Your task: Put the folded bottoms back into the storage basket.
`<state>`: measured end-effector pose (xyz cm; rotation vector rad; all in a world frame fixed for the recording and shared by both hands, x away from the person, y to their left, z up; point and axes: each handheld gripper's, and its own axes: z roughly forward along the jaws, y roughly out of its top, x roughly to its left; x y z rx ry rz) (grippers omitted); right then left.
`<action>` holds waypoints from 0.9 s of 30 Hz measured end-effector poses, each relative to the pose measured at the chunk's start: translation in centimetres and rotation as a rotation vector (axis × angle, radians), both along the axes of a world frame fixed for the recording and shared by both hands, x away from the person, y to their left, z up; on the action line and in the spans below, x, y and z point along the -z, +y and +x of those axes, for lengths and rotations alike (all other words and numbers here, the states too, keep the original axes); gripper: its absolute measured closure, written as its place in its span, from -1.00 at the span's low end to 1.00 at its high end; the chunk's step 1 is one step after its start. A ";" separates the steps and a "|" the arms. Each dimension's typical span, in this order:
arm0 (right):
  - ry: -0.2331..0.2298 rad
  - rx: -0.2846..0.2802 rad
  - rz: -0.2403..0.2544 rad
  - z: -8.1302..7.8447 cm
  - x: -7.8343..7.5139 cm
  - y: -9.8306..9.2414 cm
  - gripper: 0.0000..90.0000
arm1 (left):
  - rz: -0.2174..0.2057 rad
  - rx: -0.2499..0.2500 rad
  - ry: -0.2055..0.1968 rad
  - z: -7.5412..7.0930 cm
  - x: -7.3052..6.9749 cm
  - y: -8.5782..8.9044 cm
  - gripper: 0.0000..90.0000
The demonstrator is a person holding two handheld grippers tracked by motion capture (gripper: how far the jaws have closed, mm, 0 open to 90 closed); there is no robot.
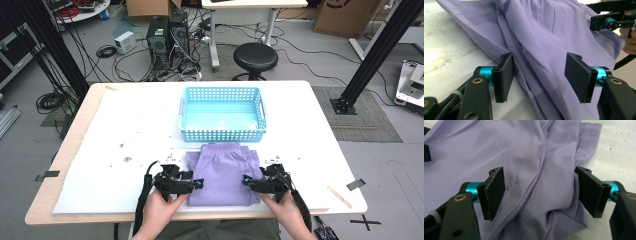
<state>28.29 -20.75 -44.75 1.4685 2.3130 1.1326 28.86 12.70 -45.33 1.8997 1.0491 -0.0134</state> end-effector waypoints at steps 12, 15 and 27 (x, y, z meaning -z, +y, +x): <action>-0.024 -0.023 -0.014 0.0 0.1 -0.2 -0.14 | 0.107 -0.068 -0.049 -0.5 -0.5 0.9 -0.02; -0.030 -0.022 -0.021 -0.1 0.1 0.0 -0.18 | 0.097 -0.076 -0.049 -0.5 -0.4 0.7 -0.03; -0.039 -0.044 -0.024 0.0 0.1 0.4 0.01 | 0.041 -0.071 -0.010 -0.2 -0.1 -0.5 0.29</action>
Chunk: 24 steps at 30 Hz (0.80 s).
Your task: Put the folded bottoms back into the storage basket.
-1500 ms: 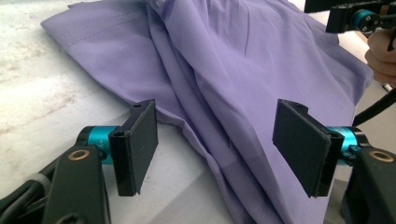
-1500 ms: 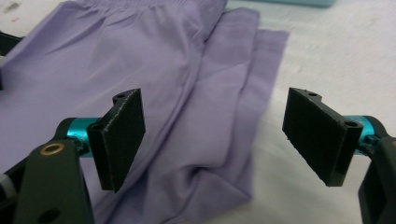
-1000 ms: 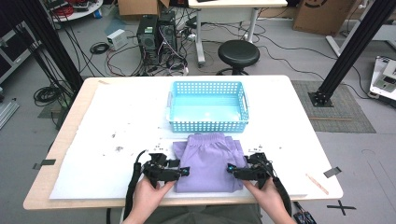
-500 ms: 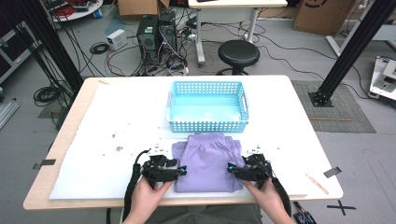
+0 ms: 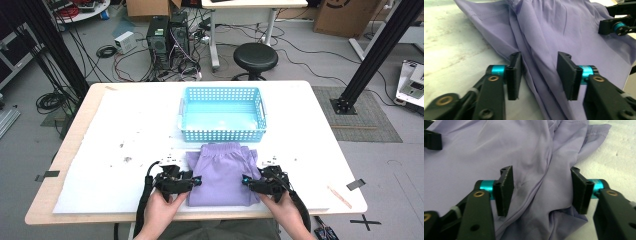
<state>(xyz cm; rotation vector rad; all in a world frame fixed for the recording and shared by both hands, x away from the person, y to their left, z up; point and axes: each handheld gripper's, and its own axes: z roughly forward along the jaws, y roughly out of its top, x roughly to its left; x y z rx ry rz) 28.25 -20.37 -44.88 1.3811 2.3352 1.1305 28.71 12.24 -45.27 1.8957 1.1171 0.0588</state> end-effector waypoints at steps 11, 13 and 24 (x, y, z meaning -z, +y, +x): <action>0.008 -0.049 0.006 0.4 0.1 0.3 0.67 | -0.020 0.042 0.026 0.8 0.2 -0.8 0.66; 0.018 -0.060 0.014 0.5 0.1 0.3 0.79 | -0.002 0.065 0.019 0.9 0.1 -1.1 0.76; -0.030 -0.106 0.013 0.5 -0.6 0.1 0.93 | -0.008 0.124 -0.065 1.3 -1.5 -1.0 0.84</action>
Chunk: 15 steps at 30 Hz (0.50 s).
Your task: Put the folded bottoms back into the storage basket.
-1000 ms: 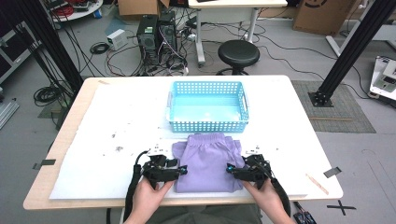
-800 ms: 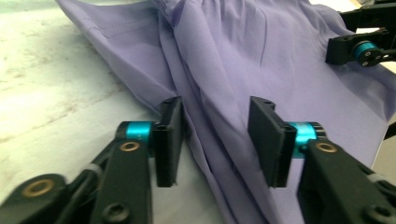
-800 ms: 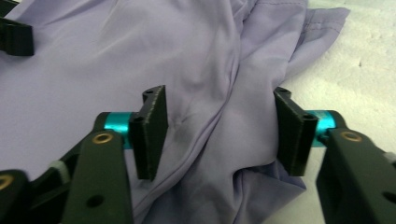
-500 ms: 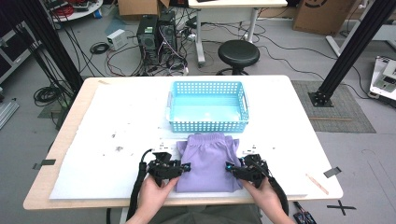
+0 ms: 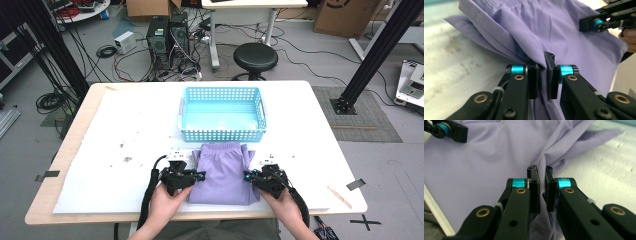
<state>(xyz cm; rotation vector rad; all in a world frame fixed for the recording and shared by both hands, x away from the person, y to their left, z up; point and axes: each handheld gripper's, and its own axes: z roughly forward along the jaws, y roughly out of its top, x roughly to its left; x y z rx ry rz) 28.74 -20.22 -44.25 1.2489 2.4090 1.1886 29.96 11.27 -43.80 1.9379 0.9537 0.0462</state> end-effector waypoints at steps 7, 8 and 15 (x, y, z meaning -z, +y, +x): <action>-0.050 -0.009 0.032 -0.3 -1.8 -0.4 0.93 | -0.022 0.021 -0.052 -0.4 -2.2 0.5 0.85; -0.056 -0.011 0.041 -0.3 -2.1 -0.4 0.93 | -0.022 0.025 -0.057 -0.5 -2.5 0.5 0.85; -0.113 -0.026 0.088 -0.7 -4.8 -0.7 0.93 | -0.044 0.036 -0.105 -0.6 -4.8 0.8 0.85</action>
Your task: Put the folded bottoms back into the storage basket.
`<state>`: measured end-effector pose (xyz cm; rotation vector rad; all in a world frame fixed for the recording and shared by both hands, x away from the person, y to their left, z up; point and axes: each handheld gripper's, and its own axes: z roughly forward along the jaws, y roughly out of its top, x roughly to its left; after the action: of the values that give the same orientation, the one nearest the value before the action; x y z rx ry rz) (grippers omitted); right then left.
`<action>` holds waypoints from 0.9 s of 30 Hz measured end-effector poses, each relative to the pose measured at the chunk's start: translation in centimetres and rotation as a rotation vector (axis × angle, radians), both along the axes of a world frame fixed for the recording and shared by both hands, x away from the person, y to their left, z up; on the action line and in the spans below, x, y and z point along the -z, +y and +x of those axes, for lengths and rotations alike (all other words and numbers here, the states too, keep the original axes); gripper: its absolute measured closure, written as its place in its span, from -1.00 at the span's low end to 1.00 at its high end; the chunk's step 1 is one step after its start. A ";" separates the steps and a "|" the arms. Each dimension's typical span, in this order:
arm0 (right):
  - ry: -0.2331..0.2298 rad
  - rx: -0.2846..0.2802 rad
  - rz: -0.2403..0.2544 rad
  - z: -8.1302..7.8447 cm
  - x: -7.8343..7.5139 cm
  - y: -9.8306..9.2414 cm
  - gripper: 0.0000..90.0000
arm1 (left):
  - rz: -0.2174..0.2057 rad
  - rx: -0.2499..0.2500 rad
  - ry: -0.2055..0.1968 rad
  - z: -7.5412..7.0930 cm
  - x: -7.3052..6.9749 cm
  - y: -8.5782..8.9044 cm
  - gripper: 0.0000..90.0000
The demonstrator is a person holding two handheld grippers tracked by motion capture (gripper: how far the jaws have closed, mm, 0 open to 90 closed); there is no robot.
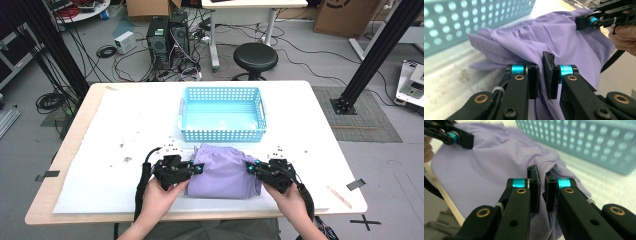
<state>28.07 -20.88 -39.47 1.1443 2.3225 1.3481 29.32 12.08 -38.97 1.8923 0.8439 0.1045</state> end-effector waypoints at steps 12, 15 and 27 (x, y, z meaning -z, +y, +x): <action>-0.086 0.019 0.045 2.9 -5.4 0.2 0.93 | -0.043 -0.018 -0.086 2.6 -5.7 0.6 0.85; -0.110 0.033 0.035 4.4 -6.5 0.5 0.93 | -0.037 -0.037 -0.107 3.9 -6.7 0.6 0.85; -0.147 0.079 0.001 10.0 -7.9 1.4 0.93 | 0.010 -0.120 -0.160 9.6 -8.0 -0.1 0.85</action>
<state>38.12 -19.48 -31.54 1.0868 2.1513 1.3571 38.89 11.99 -30.95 1.8155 0.8473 0.3305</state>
